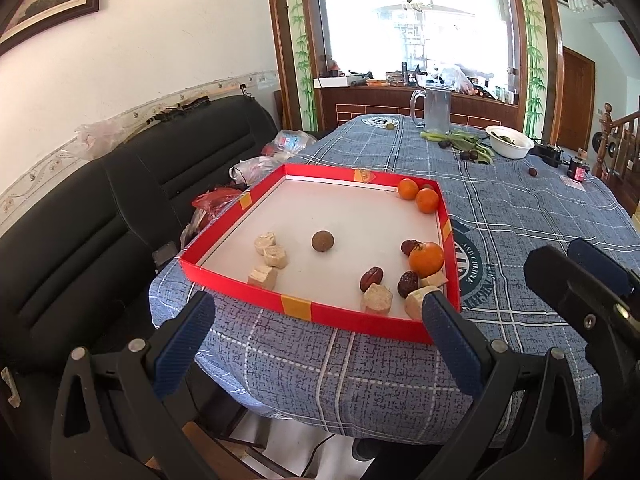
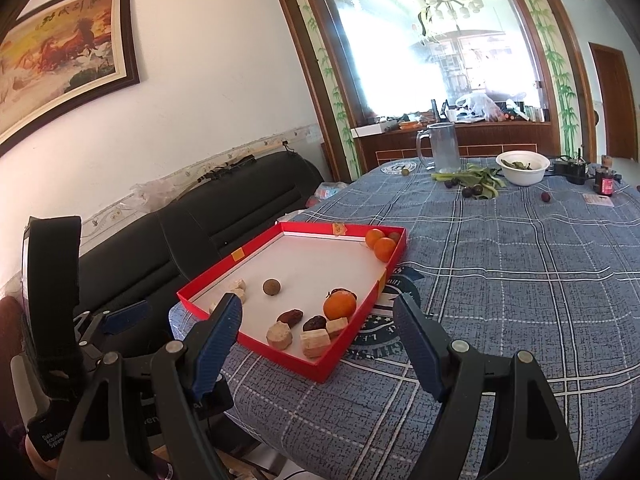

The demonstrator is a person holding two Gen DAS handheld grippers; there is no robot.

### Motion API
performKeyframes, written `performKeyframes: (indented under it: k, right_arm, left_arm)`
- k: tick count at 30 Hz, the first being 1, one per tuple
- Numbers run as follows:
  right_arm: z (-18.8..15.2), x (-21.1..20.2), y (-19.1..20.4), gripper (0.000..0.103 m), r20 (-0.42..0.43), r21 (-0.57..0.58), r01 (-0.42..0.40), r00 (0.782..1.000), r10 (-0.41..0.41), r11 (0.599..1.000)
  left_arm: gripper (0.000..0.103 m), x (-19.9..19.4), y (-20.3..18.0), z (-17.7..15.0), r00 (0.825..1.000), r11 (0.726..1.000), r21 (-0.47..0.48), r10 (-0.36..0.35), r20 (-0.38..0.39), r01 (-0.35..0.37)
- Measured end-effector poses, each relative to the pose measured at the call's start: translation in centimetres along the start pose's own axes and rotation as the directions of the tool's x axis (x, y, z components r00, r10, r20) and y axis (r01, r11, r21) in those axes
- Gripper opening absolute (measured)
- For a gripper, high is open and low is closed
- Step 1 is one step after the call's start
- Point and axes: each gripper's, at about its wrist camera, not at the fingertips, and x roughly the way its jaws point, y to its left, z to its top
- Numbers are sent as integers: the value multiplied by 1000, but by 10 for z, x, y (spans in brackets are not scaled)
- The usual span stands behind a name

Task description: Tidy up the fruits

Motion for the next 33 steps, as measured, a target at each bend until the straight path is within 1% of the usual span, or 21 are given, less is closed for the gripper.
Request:
performKeyframes:
  k: [12, 27, 33]
  right_arm:
    - [13, 18, 14, 78, -5, -31, 0, 1000, -1, 1000]
    - [24, 44, 40, 78, -41, -61, 8, 999, -11, 998]
    - [27, 55, 46, 78, -58, -73, 8, 998, -13, 997]
  left_arm:
    - [103, 16, 23, 11, 1000, 999, -39, 4, -7, -4]
    - [103, 33, 51, 20, 1000, 999, -48, -3, 5, 3]
    - [103, 43, 58, 24, 1000, 999, -52, -7, -13, 6]
